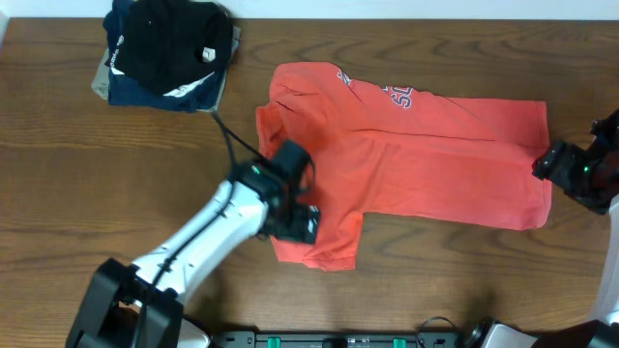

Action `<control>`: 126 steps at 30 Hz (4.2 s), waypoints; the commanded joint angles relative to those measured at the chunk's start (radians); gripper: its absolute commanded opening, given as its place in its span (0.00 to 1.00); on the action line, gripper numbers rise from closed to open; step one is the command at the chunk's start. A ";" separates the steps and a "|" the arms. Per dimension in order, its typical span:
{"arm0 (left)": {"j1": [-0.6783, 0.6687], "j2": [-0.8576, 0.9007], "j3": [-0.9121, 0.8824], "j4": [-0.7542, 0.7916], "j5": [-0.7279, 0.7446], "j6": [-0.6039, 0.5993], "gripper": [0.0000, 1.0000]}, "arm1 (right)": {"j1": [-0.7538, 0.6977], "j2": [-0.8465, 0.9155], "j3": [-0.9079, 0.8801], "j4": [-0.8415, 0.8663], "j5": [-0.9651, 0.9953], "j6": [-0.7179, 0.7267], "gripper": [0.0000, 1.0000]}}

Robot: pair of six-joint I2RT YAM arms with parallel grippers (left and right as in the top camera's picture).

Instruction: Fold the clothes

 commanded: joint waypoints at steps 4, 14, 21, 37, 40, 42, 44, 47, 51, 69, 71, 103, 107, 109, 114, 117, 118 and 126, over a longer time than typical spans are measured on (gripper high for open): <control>-0.125 -0.027 -0.159 0.143 0.114 -0.025 0.98 | 0.008 -0.022 0.002 0.001 -0.013 0.013 0.84; -0.134 -0.014 -0.223 0.202 0.021 -0.044 0.91 | 0.008 -0.022 0.001 0.000 -0.016 0.013 0.83; -0.134 -0.011 -0.222 0.225 -0.020 -0.055 0.40 | 0.008 -0.022 -0.002 -0.002 -0.015 0.013 0.79; -0.073 -0.027 0.280 -0.167 0.022 0.072 0.06 | 0.029 0.077 -0.013 -0.104 0.121 0.096 0.49; -0.055 -0.027 0.302 -0.164 0.021 0.082 0.07 | 0.029 0.107 -0.055 -0.092 0.152 0.116 0.49; -0.036 -0.027 0.302 -0.165 0.021 0.082 0.06 | 0.027 0.122 -0.105 -0.060 0.169 0.145 0.49; -0.014 -0.027 0.302 -0.166 0.022 0.082 0.06 | 0.024 0.130 -0.161 -0.010 0.170 0.172 0.46; 0.027 -0.029 0.302 -0.166 0.023 0.081 0.06 | 0.013 0.130 -0.267 0.081 0.201 0.246 0.36; 0.081 -0.032 0.308 -0.164 0.023 0.082 0.06 | -0.015 0.130 -0.377 0.206 0.202 0.289 0.34; 0.231 -0.032 0.340 -0.129 0.021 0.127 0.06 | -0.100 0.130 -0.447 0.462 0.247 0.293 0.48; 0.239 -0.032 0.340 -0.129 0.021 0.136 0.07 | -0.100 0.132 -0.447 0.476 0.248 0.289 0.49; 0.375 -0.067 0.373 -0.134 -0.039 0.189 0.06 | -0.130 0.248 -0.216 0.137 0.040 0.174 0.01; 0.323 -0.056 0.373 -0.073 -0.039 0.191 0.06 | -0.107 0.248 -0.136 0.068 -0.019 0.146 0.01; 0.297 -0.043 0.373 -0.024 -0.058 0.191 0.06 | -0.089 0.248 -0.121 0.084 -0.006 0.146 0.01; 0.281 -0.002 0.373 0.058 -0.106 0.191 0.06 | -0.073 0.248 -0.114 0.143 0.011 0.146 0.01; 0.280 0.019 0.373 0.083 -0.106 0.205 0.06 | -0.074 0.248 -0.114 0.179 0.009 0.147 0.01; 0.280 0.026 0.373 0.084 -0.105 0.206 0.06 | -0.073 0.248 -0.114 0.186 0.006 0.147 0.01; 0.254 0.040 0.343 -0.173 -0.102 0.120 0.97 | -0.071 0.248 -0.114 0.194 0.000 0.137 0.01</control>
